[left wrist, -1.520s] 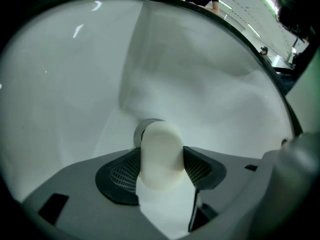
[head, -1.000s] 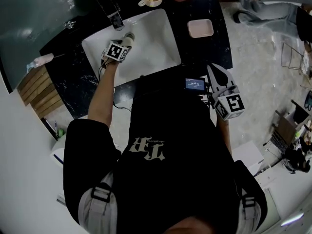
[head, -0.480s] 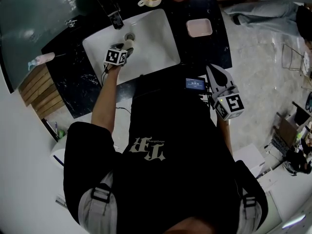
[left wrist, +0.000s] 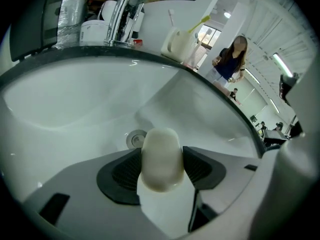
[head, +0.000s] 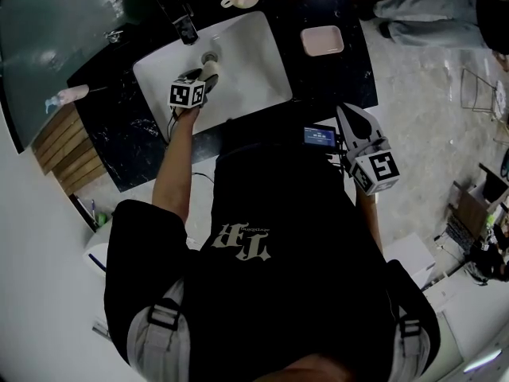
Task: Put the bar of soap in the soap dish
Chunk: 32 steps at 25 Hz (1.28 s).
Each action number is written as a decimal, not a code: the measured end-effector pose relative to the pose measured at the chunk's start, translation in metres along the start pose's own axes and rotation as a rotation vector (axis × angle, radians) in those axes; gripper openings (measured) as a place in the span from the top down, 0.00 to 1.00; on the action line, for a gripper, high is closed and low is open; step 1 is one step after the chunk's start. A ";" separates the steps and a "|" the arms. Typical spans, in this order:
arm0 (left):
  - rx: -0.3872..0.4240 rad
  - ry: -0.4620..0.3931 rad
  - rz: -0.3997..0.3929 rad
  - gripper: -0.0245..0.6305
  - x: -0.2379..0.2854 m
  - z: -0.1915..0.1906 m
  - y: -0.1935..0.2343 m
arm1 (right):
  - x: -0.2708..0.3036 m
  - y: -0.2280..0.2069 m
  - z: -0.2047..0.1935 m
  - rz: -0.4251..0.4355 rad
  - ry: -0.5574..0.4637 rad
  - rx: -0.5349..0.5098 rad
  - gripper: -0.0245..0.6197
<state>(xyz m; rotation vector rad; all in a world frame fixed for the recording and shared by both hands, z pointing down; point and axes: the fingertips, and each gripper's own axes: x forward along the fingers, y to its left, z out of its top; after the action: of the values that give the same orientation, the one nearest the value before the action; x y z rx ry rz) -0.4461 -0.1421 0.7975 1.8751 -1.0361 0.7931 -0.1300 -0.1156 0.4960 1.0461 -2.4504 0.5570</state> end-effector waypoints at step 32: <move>-0.024 -0.405 -0.013 0.56 -0.054 0.125 -0.145 | -0.051 -0.089 0.021 0.096 -0.041 -0.073 0.95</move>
<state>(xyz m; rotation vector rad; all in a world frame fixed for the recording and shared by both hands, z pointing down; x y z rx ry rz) -0.3276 -0.1877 0.6449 2.0675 -1.2694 0.3950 -0.0355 -0.1535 0.4694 0.9233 -2.5469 0.4761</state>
